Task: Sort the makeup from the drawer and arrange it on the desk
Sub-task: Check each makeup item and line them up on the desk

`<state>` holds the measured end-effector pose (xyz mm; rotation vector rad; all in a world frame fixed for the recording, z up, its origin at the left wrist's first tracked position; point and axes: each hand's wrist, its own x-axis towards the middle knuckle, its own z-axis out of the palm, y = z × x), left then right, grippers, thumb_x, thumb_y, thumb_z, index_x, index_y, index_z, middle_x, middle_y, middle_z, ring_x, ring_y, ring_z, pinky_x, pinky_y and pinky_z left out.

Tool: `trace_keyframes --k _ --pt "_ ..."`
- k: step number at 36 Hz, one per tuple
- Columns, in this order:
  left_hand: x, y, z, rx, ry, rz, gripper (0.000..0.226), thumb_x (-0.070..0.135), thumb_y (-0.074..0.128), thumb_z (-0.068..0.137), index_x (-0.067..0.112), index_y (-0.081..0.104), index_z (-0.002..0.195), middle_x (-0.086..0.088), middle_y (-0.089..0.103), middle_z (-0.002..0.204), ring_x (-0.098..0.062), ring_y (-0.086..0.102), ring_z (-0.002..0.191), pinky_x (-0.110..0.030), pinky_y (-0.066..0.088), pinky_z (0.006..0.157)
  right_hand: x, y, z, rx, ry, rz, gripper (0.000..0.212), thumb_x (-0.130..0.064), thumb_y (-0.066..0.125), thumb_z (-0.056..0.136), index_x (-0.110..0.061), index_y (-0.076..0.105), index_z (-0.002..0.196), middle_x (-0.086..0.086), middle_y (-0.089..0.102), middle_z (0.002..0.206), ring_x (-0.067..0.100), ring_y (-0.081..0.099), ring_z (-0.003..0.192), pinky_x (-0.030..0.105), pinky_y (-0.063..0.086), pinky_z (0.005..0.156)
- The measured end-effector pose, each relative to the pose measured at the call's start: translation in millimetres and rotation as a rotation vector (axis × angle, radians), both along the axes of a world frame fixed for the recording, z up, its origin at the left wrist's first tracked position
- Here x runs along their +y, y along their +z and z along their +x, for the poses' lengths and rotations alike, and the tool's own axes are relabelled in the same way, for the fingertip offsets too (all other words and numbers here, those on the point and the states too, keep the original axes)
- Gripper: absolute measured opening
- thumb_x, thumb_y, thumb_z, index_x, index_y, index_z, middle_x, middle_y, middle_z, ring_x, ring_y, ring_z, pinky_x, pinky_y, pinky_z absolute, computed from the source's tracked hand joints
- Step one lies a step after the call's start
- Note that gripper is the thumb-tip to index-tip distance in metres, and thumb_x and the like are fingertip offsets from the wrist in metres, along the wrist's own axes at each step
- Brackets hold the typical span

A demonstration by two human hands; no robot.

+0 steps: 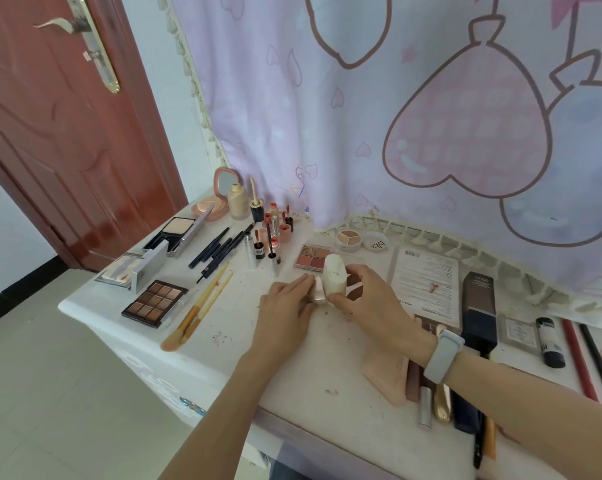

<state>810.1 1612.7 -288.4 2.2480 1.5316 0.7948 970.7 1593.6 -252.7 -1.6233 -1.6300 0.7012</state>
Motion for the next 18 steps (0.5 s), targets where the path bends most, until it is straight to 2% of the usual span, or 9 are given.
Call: trace_keyframes --k 3,9,13,16,18 --pt "3.8 2.1 -0.8 0.039 -0.007 -0.014 0.045 0.018 0.056 0.091 0.024 0.048 0.134 0.010 0.047 0.139 -0.021 0.042 0.112 -0.032 0.034 0.089 -0.1 1.0 -1.4 0.012 0.008 -0.008 0.053 -0.028 0.071 0.079 -0.018 0.047 0.125 0.002 0.053 0.114 0.009 0.058 0.075 0.024 0.043 0.074" --pt "-0.5 5.2 -3.1 0.030 -0.029 0.020 0.050 0.018 0.057 0.090 0.022 0.043 0.138 0.002 0.044 0.138 -0.023 0.043 0.118 -0.034 0.036 0.097 -6.4 7.2 6.1 -0.036 0.014 -0.046 0.061 -0.033 0.069 0.081 -0.017 0.041 0.133 -0.001 0.050 0.117 0.007 0.057 0.083 0.020 0.042 0.074" --pt "-13.0 4.3 -5.9 0.027 0.025 0.044 0.050 0.018 0.056 0.089 0.019 0.042 0.138 -0.001 0.044 0.137 -0.020 0.042 0.121 -0.032 0.032 0.096 -15.9 17.6 23.7 -0.098 0.052 -0.027 0.043 -0.033 0.062 0.086 -0.023 0.049 0.125 -0.008 0.053 0.111 -0.004 0.054 0.084 0.008 0.040 0.066" --pt "-24.2 0.9 -7.0 0.080 0.082 0.075 0.047 0.024 0.052 0.091 0.020 0.042 0.137 0.002 0.045 0.136 -0.018 0.040 0.123 -0.031 0.028 0.099 -25.6 29.6 39.3 -0.197 0.148 -0.017 0.024 -0.030 0.059 0.088 -0.030 0.055 0.112 -0.013 0.057 0.107 -0.006 0.053 0.089 0.010 0.044 0.074" --pt "-29.2 -2.4 -7.4 0.136 0.122 0.078 0.048 0.031 0.048 0.093 0.020 0.039 0.138 0.003 0.041 0.141 -0.018 0.034 0.128 -0.031 0.023 0.104 -34.3 38.0 47.2 -0.283 0.263 -0.041 0.022 -0.032 0.057 0.089 -0.036 0.054 0.111 -0.021 0.056 0.104 -0.009 0.050 0.094 0.015 0.044 0.083"
